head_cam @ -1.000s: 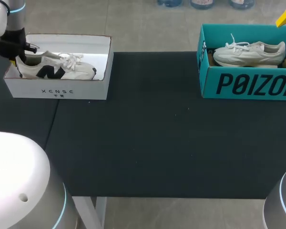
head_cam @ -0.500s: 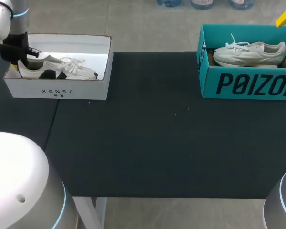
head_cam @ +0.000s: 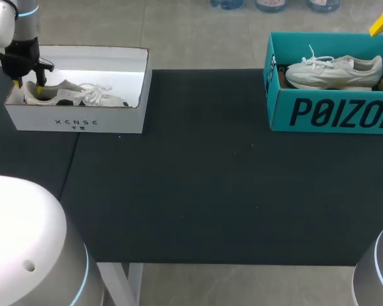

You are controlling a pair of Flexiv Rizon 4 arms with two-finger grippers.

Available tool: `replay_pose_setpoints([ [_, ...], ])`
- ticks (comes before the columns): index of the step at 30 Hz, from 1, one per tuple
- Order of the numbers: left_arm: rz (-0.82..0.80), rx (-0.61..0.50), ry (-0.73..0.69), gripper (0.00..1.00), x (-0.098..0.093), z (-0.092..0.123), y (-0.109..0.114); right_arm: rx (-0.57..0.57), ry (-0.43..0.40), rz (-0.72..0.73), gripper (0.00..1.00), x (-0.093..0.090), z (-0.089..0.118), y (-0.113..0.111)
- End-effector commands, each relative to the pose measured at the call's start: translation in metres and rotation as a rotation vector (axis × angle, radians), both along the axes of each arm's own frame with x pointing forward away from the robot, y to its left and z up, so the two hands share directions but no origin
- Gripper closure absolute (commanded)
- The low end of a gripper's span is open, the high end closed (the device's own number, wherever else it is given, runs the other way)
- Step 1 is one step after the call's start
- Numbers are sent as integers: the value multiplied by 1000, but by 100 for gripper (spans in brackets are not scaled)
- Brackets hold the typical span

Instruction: Take the shoe out of the shoebox, open the shoe tongue, remove and reinsert the insole, then place the shoe into the shoebox

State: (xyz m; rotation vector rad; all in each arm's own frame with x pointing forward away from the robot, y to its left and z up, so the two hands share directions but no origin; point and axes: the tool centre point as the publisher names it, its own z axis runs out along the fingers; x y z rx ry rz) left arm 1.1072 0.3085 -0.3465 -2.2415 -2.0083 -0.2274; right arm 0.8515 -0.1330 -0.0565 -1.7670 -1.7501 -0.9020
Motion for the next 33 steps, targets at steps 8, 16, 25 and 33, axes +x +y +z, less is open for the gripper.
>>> replay_pose_setpoints([
  [8,63,-24,-26,0,-8,71,-16,-3,3,2,0,2,0,0],
  [16,101,-35,-10,0,-16,113,-33,10,-30,18,0,24,2,4],
  [25,183,-12,-30,0,-21,152,-51,-9,-95,-5,0,96,-10,-13],
  [33,444,77,-54,0,-15,170,-60,-179,-189,-7,0,150,-14,-36],
])
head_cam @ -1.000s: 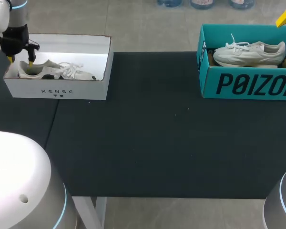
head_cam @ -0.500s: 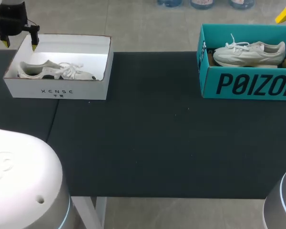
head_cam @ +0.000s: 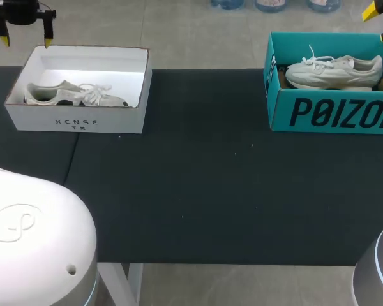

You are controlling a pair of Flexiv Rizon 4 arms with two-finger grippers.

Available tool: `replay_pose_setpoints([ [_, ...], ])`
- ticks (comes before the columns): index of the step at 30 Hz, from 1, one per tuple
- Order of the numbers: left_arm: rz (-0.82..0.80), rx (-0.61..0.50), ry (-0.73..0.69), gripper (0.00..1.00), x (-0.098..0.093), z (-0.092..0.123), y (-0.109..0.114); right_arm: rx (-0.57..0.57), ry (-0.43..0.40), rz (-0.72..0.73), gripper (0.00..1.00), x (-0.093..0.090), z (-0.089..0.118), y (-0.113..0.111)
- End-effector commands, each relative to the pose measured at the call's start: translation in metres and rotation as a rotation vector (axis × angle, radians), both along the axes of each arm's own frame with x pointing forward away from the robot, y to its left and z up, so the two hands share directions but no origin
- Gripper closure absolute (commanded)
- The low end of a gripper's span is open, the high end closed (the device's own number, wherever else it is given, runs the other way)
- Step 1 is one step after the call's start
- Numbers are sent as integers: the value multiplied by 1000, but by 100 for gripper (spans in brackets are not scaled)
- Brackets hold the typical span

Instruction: Take the shoe out of the shoebox, open the shoe tongue, remove and reinsert the insole, then place the shoe into the shoebox

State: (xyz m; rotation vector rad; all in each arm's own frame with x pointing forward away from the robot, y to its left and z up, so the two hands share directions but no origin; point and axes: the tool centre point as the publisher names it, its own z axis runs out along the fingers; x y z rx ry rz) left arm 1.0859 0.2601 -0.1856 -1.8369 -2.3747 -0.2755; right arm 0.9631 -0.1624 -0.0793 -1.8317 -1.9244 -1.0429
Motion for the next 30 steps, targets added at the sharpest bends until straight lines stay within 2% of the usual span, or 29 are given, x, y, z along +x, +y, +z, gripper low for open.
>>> replay_pose_setpoints([
  [1,107,48,20,0,9,10,-14,-120,-12,3,0,44,9,-11],
  [2,137,55,27,0,12,11,-16,-190,-39,-36,0,48,9,-16],
  [24,137,55,27,0,12,11,-16,-190,-39,-36,0,48,9,-16],
  [27,137,55,27,0,12,11,-16,-331,-64,-81,0,69,-3,-26],
  [30,137,55,27,0,12,11,-16,-381,-67,-124,0,83,-8,-35],
])
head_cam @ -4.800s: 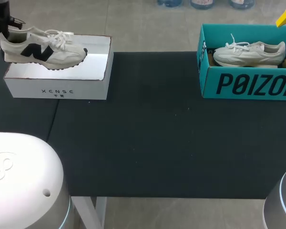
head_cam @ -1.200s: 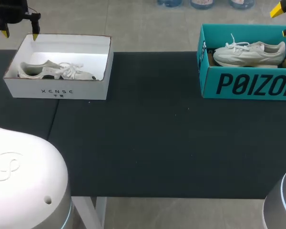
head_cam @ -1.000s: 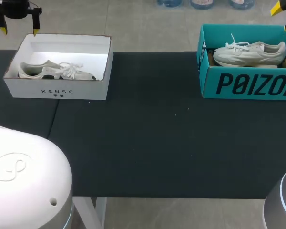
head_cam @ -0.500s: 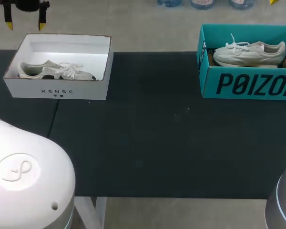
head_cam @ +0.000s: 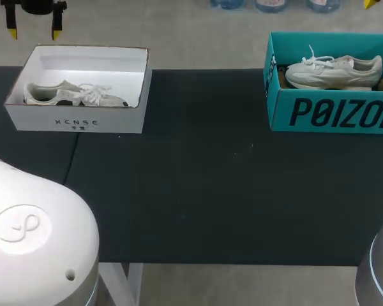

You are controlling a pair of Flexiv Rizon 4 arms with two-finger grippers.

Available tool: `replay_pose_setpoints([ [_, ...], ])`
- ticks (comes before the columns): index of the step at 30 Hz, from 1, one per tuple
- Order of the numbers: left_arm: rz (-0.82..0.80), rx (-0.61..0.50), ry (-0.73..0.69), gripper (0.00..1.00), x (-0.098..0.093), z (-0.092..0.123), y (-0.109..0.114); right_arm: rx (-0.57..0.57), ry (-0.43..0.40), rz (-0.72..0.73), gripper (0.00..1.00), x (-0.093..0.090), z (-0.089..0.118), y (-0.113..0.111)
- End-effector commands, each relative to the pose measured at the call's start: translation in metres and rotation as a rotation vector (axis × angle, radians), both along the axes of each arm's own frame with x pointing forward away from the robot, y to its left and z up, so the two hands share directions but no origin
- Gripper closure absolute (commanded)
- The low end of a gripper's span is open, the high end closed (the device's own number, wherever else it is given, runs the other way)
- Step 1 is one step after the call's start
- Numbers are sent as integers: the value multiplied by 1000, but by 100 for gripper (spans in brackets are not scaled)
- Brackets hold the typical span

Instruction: Take the shoe out of the shoebox, open the shoe tongue, remove and reinsert the insole, then place the shoe into the shoebox

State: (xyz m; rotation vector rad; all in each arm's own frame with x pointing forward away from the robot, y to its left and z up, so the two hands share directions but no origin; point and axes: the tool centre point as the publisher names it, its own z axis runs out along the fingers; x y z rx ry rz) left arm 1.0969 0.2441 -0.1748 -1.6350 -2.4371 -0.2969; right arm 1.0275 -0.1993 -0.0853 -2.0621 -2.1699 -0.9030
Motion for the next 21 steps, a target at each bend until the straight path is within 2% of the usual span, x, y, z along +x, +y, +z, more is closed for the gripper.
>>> replay_pose_setpoints([
  [1,0,1,2,0,1,1,0,-98,2,-69,0,24,-5,-2],
  [6,0,1,2,0,1,1,0,-202,50,-116,0,41,-28,-15],
  [10,0,1,2,0,1,1,0,-273,84,-139,0,55,-54,-30],
  [15,0,1,2,0,1,1,0,-324,121,-191,0,67,-77,-45],
  [21,0,1,2,0,1,1,0,-332,169,-244,0,81,-99,-57],
])
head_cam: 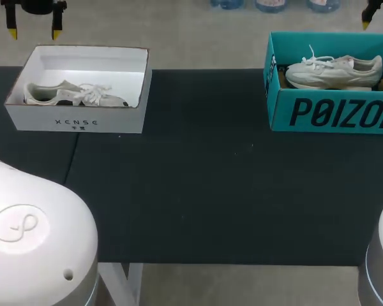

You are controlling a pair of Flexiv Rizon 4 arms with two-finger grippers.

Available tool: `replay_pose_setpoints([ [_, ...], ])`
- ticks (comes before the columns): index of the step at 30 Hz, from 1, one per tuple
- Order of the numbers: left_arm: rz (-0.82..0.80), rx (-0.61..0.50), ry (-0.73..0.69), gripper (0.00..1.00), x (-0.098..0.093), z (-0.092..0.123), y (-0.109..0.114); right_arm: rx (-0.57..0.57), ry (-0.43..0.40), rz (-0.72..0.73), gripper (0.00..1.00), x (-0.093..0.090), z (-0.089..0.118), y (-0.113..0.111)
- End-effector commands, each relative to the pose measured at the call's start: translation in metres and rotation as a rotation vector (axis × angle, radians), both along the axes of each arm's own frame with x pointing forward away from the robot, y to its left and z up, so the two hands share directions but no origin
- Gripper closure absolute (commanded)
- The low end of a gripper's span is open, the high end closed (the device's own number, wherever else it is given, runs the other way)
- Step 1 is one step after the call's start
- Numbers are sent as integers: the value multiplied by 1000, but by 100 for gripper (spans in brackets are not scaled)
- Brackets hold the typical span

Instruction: Take the shoe out of the shoebox, open the shoe tongue, remove and reinsert the insole, then place the shoe into the shoebox

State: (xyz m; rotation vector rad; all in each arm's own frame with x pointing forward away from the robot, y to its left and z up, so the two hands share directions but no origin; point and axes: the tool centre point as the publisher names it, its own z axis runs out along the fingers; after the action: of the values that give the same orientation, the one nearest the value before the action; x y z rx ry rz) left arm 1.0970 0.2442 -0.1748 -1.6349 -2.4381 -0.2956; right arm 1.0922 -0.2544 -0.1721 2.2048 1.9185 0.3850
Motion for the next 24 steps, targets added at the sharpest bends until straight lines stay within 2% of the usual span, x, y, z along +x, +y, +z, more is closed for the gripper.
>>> replay_pose_setpoints([
  [1,-1,2,2,0,1,0,0,-18,53,-22,0,20,-19,-4],
  [10,-1,2,2,0,1,0,0,-34,125,-118,0,36,-54,-22],
  [24,-1,2,2,0,1,0,0,-48,191,-141,0,51,-99,-54],
])
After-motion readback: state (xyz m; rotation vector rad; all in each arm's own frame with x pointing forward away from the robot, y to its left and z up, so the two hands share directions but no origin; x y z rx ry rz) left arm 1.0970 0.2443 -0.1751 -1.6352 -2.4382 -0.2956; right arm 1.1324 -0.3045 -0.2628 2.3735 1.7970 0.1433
